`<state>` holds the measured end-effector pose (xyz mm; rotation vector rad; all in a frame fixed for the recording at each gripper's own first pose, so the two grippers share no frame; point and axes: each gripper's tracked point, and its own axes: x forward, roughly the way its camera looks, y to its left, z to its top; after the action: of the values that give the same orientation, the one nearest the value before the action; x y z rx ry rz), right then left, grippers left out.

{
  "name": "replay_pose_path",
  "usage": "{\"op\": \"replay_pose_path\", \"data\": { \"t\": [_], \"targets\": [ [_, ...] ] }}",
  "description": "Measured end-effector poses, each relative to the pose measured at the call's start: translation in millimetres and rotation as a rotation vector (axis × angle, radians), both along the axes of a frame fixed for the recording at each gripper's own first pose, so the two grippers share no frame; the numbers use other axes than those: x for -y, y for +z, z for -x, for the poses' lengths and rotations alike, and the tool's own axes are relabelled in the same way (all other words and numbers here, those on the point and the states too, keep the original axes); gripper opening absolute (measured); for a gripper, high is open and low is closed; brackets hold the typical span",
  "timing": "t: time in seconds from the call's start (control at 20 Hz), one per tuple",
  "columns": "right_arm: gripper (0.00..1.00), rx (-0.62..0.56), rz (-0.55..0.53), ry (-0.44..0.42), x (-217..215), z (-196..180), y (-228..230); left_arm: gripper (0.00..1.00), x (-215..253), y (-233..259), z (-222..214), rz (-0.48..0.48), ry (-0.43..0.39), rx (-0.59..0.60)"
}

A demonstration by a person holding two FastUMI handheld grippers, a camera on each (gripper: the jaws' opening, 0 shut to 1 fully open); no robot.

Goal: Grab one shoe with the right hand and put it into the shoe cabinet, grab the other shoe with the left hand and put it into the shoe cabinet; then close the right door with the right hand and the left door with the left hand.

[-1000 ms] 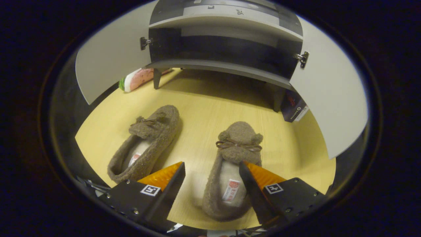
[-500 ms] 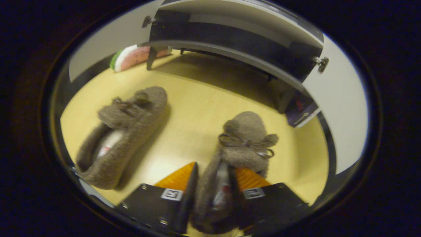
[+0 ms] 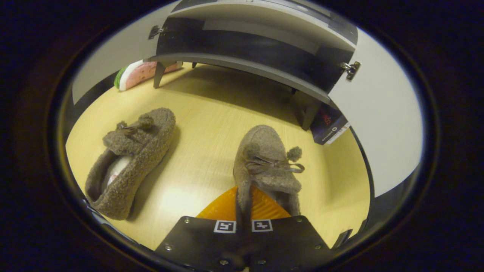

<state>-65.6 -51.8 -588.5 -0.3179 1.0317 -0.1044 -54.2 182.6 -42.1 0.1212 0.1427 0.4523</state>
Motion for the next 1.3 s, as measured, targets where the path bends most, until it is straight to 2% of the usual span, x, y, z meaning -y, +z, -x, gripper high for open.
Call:
{"op": "replay_pose_path", "data": {
  "t": [0.25, 0.6, 1.0, 1.3],
  "targets": [
    [0.01, 0.107, -0.076, -0.087, 5, -15, 47, 0.97, 11, -1, -6, 0.016, -0.042, 0.01],
    [0.0, 0.345, -0.147, -0.105, 6, -60, 157, 0.96, 25, -4, -16, 0.036, -0.1, 0.017],
    [0.0, 0.66, -0.187, -0.038, -6, -136, 316, 0.97, 31, -9, -22, 0.047, -0.118, 0.022],
    [0.01, 0.779, -0.157, 0.039, -12, -223, 370, 0.96, 22, -17, -19, 0.052, -0.09, 0.01]
  ]
}}
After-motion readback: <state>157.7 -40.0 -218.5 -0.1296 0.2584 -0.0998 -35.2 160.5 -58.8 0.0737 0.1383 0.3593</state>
